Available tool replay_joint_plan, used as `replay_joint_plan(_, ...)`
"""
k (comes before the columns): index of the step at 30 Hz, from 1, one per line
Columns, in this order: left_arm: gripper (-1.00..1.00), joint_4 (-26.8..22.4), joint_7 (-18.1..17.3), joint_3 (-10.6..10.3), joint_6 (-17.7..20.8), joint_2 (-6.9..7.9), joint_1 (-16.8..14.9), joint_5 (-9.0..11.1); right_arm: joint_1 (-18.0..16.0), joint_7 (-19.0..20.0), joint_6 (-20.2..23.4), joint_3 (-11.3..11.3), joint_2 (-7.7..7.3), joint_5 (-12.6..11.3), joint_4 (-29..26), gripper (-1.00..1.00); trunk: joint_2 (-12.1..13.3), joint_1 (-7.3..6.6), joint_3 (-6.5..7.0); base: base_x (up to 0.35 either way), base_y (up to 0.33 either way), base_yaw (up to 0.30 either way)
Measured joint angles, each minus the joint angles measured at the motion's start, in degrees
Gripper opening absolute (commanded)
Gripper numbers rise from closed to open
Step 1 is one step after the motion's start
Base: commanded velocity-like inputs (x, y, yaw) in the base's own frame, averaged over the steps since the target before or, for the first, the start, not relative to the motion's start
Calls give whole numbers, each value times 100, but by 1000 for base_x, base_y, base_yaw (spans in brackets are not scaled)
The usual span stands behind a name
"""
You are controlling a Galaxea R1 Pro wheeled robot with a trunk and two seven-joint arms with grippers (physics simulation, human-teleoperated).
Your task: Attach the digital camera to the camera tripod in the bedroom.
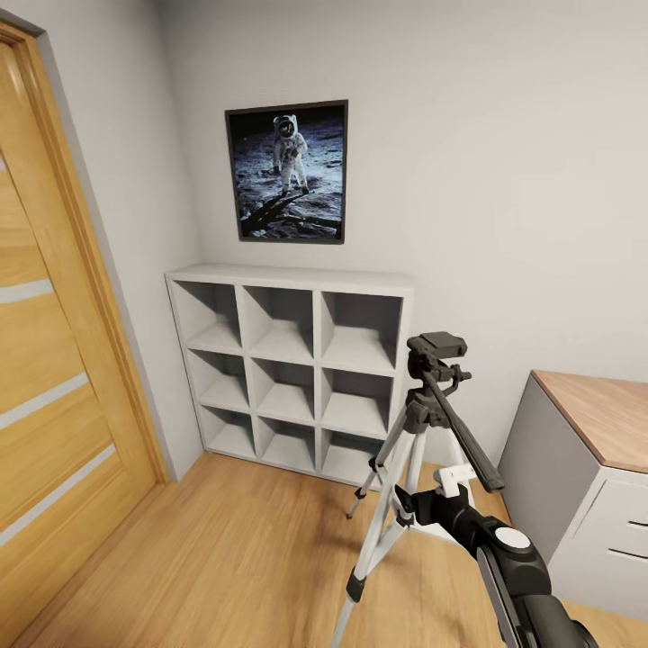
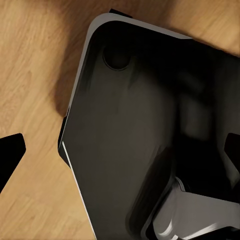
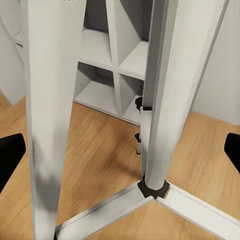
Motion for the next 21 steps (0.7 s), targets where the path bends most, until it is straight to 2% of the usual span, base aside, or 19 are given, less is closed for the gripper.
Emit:
replay_joint_plan(16,100,0,0,-1,0,0,0,-6,0,14,8,0,-11,0,3,100,0,0,0,-2,0,0)
replay_joint_plan(21,100,1,0,3,-1,-7,0,-2,0,40,20,-50,-31,-61,267,100,0,3,0,-231,0,0)
